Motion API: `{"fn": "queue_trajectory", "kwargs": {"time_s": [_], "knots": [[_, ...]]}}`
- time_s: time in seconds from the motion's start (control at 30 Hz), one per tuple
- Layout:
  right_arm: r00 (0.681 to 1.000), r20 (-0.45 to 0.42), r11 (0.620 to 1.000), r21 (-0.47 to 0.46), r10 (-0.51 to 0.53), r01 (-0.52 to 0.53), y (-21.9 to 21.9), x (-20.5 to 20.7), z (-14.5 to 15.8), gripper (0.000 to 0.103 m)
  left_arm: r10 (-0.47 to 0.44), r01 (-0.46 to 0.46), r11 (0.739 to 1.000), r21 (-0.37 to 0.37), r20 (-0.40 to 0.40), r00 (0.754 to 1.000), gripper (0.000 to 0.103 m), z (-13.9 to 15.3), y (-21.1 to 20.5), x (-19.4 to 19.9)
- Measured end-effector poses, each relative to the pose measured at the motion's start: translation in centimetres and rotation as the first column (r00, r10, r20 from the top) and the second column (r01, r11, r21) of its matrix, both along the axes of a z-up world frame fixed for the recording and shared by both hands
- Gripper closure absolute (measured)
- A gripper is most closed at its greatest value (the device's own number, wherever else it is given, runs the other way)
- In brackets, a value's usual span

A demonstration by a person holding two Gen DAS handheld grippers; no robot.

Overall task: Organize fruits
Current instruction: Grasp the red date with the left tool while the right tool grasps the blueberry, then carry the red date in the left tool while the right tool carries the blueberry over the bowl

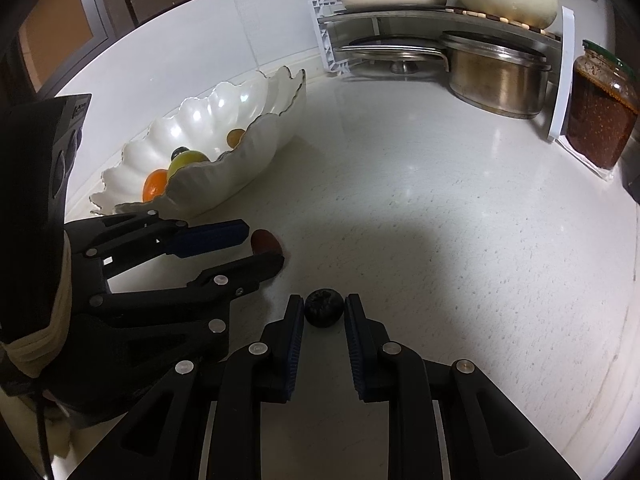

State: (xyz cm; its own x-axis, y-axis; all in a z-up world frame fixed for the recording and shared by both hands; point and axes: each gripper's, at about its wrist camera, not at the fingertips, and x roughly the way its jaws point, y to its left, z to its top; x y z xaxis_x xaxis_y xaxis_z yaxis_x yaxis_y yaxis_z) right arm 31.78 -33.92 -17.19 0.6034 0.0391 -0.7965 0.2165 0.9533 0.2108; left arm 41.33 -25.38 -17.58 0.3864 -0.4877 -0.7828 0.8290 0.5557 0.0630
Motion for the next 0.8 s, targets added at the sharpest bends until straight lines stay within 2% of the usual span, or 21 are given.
{"fn": "queue_trajectory", "kwargs": {"time_s": [0.2,0.43,0.8], "knots": [[1.0,0.002,1.0,0.01,-0.004,0.004,-0.2,0.1,0.0,0.08,-0.007,0.007,1.0,-0.017,-0.041,0.999,0.073,-0.3,-0.1,0.5],[1.0,0.005,1.0,0.011,-0.004,0.004,-0.1,0.1,-0.1,0.08,0.016,-0.017,1.0,-0.022,-0.015,1.0,0.074,0.2,0.2,-0.2],[1.0,0.013,1.0,0.024,0.009,-0.009,0.6,-0.4,0.7,0.08,0.136,-0.137,0.99,-0.034,-0.017,0.991,0.075,1.6,2.7,-1.5]]}}
